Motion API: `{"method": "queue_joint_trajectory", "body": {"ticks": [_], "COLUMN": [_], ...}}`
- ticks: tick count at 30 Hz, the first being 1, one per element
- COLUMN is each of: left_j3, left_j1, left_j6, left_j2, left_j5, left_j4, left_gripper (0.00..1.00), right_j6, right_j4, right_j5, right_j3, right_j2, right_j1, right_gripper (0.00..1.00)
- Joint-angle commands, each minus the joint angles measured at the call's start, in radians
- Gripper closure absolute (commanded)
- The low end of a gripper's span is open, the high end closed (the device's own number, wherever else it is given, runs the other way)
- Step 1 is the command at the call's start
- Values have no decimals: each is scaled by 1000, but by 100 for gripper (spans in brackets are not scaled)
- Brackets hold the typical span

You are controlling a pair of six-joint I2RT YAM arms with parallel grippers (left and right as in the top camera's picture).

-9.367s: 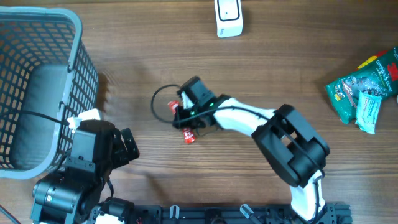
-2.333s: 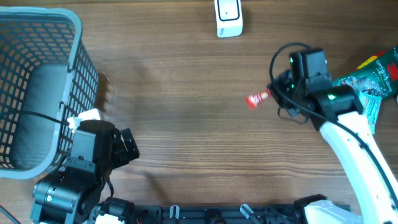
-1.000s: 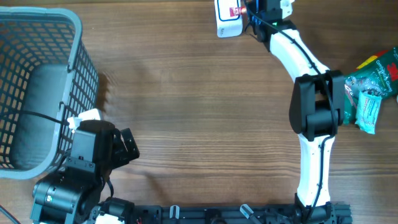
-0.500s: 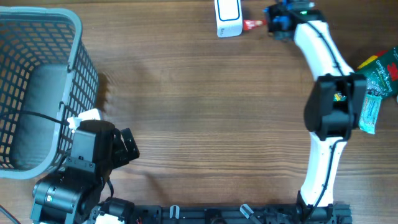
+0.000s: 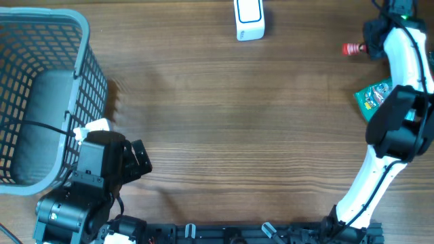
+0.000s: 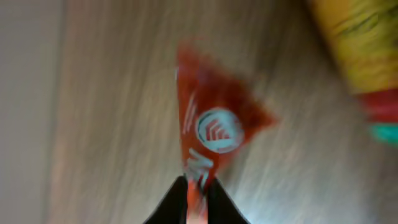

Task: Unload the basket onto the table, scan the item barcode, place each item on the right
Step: 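Carry the Nescafé stick to the right edge and release it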

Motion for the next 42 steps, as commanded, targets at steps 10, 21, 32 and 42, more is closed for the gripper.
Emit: {"method": "queue_joint_trajectory", "body": {"ticks": [10,21,32,42], "left_j3": [1,1,1,1], "left_j1": [5,5,5,5], "left_j6": [15,15,15,15], "left_j2": [-1,-1,-1,-1], "left_j5": [5,5,5,5], "left_j4": [0,0,0,0], "left_gripper": [0,0,0,0], "right_j6": [-175,-455,-455,-459], "right_j4": [-71,-177,-342,-672], "right_j5": [31,-229,-351,-327], "right_j3": [-43,-37,-37,-37], "right_j2": [-27,-256,-612,-734], "right_j1": [-63,-57,-52,-51], "right_gripper": [73,72,71,72]}}
